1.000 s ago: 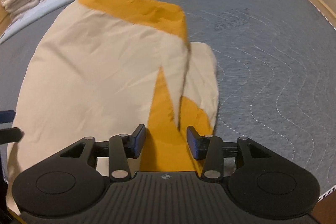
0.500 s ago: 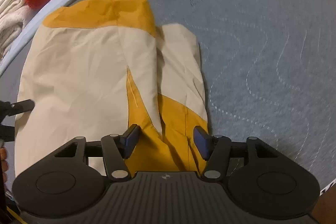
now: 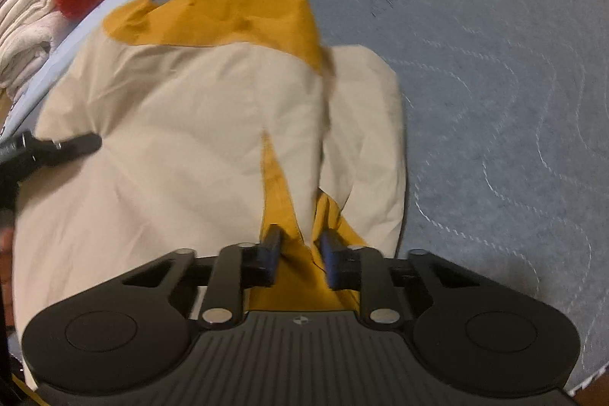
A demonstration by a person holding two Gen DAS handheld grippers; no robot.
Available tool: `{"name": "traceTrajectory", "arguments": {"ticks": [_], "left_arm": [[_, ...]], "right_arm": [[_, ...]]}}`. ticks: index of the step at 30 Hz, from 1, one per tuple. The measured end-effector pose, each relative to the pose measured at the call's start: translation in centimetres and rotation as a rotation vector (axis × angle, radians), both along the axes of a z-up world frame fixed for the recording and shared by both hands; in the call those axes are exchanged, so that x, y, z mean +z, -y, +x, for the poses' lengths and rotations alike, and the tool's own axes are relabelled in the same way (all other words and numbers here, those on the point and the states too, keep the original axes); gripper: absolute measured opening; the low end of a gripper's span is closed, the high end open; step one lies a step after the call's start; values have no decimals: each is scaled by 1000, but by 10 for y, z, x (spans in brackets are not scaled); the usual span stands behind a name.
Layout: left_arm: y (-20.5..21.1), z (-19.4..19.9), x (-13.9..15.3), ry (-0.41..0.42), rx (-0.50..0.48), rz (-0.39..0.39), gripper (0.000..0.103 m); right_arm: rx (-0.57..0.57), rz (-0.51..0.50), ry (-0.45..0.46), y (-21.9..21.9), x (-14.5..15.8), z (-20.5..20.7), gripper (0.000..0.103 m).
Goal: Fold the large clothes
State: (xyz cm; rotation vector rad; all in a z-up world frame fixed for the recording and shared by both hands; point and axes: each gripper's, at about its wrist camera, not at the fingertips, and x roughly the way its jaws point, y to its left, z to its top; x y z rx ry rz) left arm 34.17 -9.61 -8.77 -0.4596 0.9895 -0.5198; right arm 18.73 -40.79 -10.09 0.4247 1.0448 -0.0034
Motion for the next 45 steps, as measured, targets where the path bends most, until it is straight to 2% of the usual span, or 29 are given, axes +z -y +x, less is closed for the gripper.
{"name": "traceTrajectory", "arguments": {"ticks": [5,12,14,15,16,18,19,21,23,25,27,29,31,32,33,34,36,38,40,41,42,44,45], "left_arm": [[-3,13,31,96,-17,0,55],[-76,62,49,91,111,-1,57],[-99,77,50,70,165,10,72],[-107,84,50,51,194,19,76],[-120,90,47,15,230,20,79],[-138,96,37,-62,269,16,79],[-145,96,37,-66,298,26,78],[-162,92,53,-11,358,50,78],[-177,83,70,47,388,26,79],[-178,74,79,52,328,3,79],[-163,63,79,39,199,57,79],[-150,36,70,48,90,179,78],[-124,30,47,72,21,355,82],[-117,26,38,96,12,432,83],[-114,22,36,98,20,472,83],[-113,17,44,88,35,476,79],[-112,1,68,133,2,446,77],[-107,-20,87,206,-84,439,78],[-99,-31,76,161,-181,473,78],[-95,-33,61,115,-210,542,84],[-94,-36,50,91,-218,600,84],[-95,-44,55,67,-208,584,82],[-96,-51,64,88,-221,565,82]], "right_arm": [[-48,23,76,-14,8,19,10],[10,57,282,-64,33,60,6],[49,65,348,-82,44,68,5],[73,45,361,-92,46,73,5],[87,24,354,-99,45,77,4],[101,-13,310,-111,36,86,4],[105,-41,282,-114,31,91,4],[102,-80,228,-119,24,95,3],[74,-95,194,-119,22,97,0],[39,-115,179,-115,21,93,0],[23,-75,188,-105,23,88,0],[29,-62,232,-104,31,82,4],[60,-29,280,-101,36,69,8],[85,8,287,-99,39,68,24],[117,43,287,-99,40,64,32],[141,55,286,-99,41,62,39],[213,44,258,-104,41,55,39],[265,-12,182,-107,28,54,38],[299,-71,99,-112,16,51,39],[308,-84,83,-114,14,51,39],[312,-96,85,-114,16,49,39],[305,-92,95,-115,22,47,39],[298,-84,94,-114,23,47,40]]}}
